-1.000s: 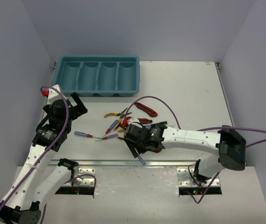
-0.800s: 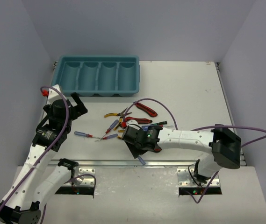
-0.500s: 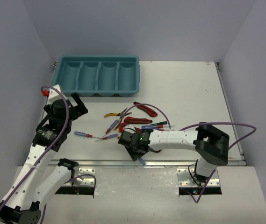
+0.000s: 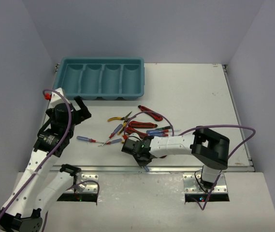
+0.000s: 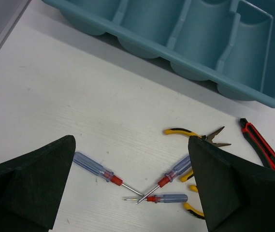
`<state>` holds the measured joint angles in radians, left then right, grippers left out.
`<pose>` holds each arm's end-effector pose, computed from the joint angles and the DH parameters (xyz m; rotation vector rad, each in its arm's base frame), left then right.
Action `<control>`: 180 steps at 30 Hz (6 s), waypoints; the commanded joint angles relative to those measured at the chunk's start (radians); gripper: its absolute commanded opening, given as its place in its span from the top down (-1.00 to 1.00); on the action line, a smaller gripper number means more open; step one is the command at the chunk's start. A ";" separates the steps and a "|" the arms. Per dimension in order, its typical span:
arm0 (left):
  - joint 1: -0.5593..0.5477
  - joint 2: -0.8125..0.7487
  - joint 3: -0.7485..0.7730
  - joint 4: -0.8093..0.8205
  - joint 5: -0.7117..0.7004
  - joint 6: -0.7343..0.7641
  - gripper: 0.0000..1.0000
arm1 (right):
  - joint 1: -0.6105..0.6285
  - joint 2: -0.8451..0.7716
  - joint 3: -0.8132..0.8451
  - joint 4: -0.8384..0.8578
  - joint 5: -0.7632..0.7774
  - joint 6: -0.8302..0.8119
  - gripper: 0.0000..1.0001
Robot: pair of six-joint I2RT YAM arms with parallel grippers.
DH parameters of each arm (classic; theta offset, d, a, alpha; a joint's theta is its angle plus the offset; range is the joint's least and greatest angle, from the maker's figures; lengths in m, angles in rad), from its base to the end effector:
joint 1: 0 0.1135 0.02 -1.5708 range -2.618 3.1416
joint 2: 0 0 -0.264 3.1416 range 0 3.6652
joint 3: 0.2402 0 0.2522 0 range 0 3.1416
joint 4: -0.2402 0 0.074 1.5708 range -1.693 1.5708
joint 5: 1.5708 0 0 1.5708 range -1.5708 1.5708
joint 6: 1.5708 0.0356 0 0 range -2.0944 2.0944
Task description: Sort the tools into containers
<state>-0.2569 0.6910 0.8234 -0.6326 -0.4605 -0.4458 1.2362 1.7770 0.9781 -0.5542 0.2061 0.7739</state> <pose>0.1437 -0.0214 0.3228 -0.4644 1.9608 0.0319 0.1091 0.2918 0.1319 -0.6215 2.7815 0.1049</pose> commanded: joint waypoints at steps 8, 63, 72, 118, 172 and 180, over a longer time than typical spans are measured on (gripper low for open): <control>-0.012 -0.090 -0.071 0.302 0.673 -0.026 -1.00 | -0.193 -0.402 -0.030 0.175 -0.231 -0.130 1.00; 0.081 1.069 0.945 0.112 -0.275 0.281 1.00 | -0.419 -0.953 -0.161 0.188 0.044 -0.283 -0.98; 0.090 1.340 1.317 0.085 -0.367 0.507 1.00 | -0.420 -1.028 -0.221 0.093 0.069 -0.316 -0.98; 0.251 1.563 1.323 0.410 -0.419 0.574 -0.63 | -0.420 -0.779 -0.141 0.148 -0.074 -0.333 -0.98; 0.140 0.005 -0.067 0.209 0.396 0.061 -1.00 | -0.560 -0.140 0.106 0.091 -0.191 -1.119 0.13; 0.140 0.008 -0.066 0.212 0.408 0.065 -1.00 | -0.575 -0.070 0.109 0.092 -0.251 -1.150 0.23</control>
<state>-0.1104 0.7067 0.7570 -0.4736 -0.0764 -0.3952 0.6610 1.6838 1.0525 -0.4986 0.0040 -0.3206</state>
